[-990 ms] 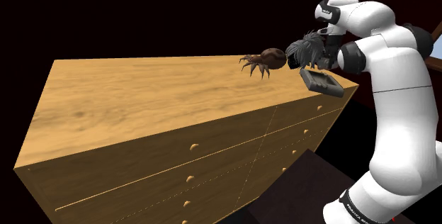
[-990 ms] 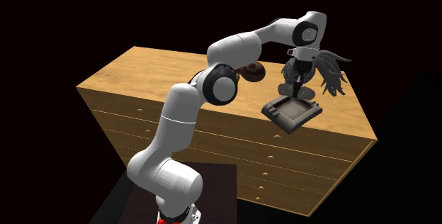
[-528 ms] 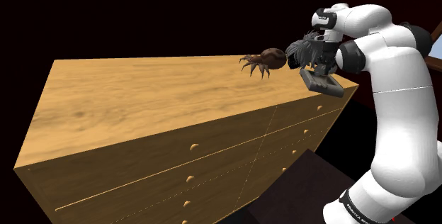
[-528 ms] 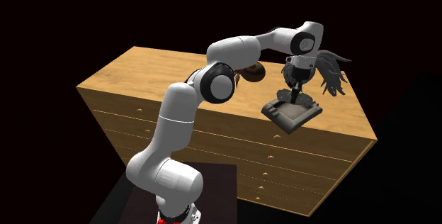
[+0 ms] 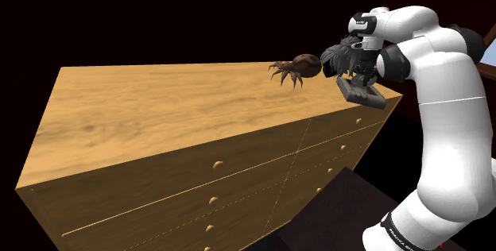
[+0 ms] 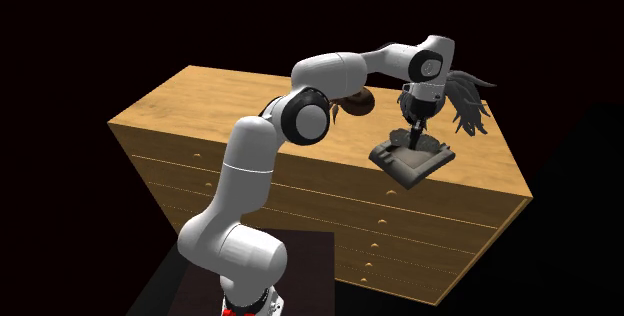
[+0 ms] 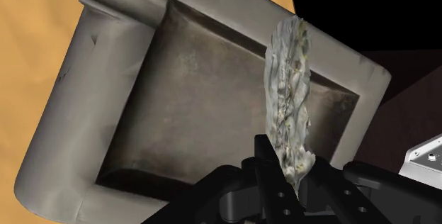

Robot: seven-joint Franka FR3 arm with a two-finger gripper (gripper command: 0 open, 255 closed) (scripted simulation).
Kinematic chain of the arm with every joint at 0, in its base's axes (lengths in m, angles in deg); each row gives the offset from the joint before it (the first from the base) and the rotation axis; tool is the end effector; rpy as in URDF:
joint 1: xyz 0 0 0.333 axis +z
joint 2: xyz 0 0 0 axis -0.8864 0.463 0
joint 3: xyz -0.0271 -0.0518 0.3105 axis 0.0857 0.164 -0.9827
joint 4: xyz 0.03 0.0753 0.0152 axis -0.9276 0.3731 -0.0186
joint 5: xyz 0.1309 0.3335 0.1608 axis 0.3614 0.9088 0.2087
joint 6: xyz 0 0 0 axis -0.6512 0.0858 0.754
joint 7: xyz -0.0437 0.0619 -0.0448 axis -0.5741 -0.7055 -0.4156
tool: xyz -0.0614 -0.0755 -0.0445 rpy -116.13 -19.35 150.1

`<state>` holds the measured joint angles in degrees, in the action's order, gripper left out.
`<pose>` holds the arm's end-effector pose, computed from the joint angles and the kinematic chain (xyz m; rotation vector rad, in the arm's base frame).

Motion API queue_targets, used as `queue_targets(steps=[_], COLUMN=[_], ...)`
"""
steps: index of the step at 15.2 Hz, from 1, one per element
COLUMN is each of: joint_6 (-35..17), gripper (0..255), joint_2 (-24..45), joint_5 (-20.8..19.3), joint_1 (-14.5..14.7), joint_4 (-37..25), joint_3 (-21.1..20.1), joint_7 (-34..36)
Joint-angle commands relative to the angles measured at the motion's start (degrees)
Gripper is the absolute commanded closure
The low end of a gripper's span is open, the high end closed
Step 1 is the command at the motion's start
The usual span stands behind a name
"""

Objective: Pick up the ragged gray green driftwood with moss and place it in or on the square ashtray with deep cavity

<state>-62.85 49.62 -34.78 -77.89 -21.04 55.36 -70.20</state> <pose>0.4531 -0.5121 0.4675 -2.4676 -1.5722 0.2928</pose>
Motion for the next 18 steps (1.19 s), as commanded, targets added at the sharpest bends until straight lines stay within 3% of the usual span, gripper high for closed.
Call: queue_targets(steps=[1,2,7,11,18], joint_6=[-0.01,-0.01,-0.01,11.17,11.16], gripper=[255,0,0,0,0], joint_2=[0.0,0.0,0.0,4.72,4.71], joint_5=[0.0,0.0,0.0,2.34,2.33], joint_1=[0.0,0.0,0.0,-6.98,-6.99], joint_4=[0.01,0.01,0.01,-17.48,-17.48], joint_3=[0.0,0.0,0.0,-1.91,-1.94], joint_7=[0.0,0.0,0.0,0.91,0.91])
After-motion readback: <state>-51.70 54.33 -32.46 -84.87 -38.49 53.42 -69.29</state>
